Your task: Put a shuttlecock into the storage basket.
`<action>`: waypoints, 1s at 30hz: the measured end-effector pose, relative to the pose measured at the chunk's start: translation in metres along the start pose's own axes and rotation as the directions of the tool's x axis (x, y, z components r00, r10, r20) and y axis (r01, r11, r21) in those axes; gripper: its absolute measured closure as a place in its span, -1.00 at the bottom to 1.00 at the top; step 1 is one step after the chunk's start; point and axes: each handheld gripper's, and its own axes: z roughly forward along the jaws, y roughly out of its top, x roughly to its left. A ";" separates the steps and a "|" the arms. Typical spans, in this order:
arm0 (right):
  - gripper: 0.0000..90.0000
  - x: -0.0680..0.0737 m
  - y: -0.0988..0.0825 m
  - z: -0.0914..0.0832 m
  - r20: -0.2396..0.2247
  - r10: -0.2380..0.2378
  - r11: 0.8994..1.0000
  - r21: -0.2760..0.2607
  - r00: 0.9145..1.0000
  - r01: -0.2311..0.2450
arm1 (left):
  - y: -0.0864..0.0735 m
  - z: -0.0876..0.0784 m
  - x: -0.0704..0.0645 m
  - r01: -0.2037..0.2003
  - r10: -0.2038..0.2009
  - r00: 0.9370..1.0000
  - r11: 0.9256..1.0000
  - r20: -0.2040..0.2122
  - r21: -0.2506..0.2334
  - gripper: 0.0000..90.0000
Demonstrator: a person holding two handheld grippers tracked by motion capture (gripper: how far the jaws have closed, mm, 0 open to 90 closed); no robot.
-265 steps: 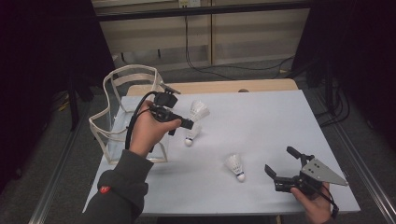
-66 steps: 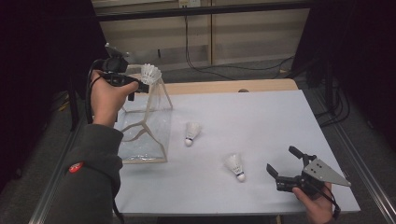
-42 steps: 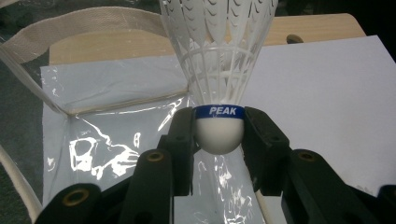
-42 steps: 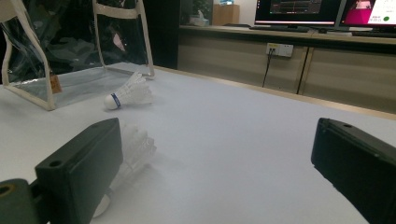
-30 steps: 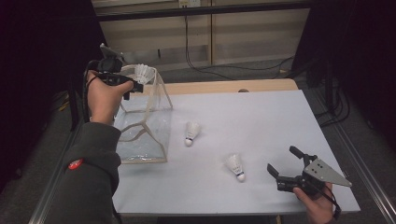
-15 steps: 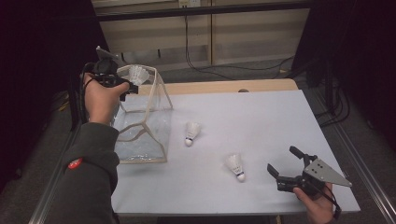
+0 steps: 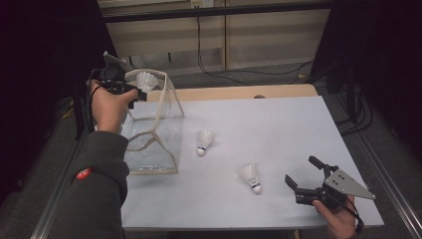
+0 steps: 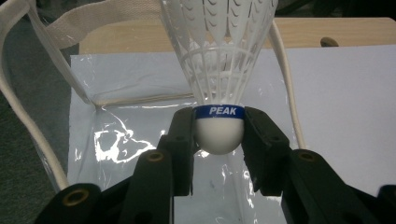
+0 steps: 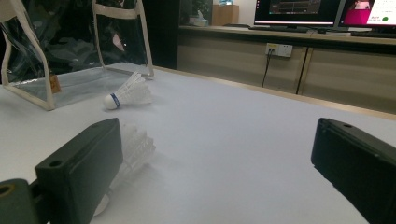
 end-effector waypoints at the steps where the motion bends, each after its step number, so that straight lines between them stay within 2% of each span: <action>1: -0.95 0.000 0.000 0.000 0.002 0.000 1.000 -0.002 1.000 0.000 | 0.000 0.000 0.000 -0.001 0.001 1.000 1.000 -0.003 -0.001 0.45; 30: -0.95 -0.002 -0.001 -0.001 0.003 0.005 1.000 -0.001 1.000 -0.005 | 0.004 0.015 0.001 0.015 -0.015 1.000 1.000 -0.026 0.006 0.45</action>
